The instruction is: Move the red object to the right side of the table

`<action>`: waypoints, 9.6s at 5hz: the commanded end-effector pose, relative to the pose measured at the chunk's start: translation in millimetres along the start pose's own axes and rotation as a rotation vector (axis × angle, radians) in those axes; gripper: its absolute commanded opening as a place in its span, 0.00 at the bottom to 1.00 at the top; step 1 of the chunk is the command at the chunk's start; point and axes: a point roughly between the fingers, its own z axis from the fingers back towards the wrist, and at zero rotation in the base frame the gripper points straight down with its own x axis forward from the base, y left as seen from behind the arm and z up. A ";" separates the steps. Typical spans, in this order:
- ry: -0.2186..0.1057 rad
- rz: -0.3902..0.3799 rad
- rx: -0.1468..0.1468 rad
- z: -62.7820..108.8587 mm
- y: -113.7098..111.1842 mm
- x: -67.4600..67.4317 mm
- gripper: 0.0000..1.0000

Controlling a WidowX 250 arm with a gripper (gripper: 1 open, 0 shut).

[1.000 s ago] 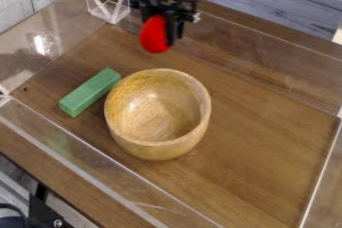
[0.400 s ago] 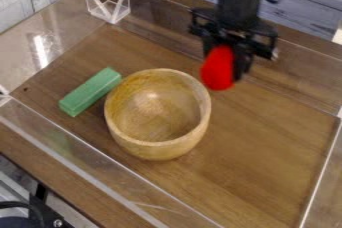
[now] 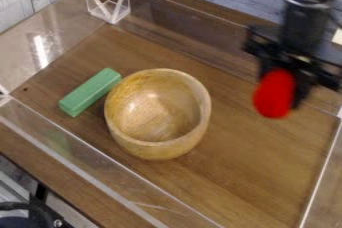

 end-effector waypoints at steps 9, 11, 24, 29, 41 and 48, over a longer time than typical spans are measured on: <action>-0.147 -0.227 0.131 -24.0 57.4 -14.3 0.00; -0.144 -0.213 0.122 -15.2 53.4 -19.2 1.00; -0.359 0.341 0.119 40.8 184.8 36.0 1.00; -0.397 0.215 0.108 9.7 212.8 40.2 1.00; -0.422 0.309 0.126 -4.2 207.1 49.3 1.00; -0.413 0.138 0.101 8.4 218.1 49.0 1.00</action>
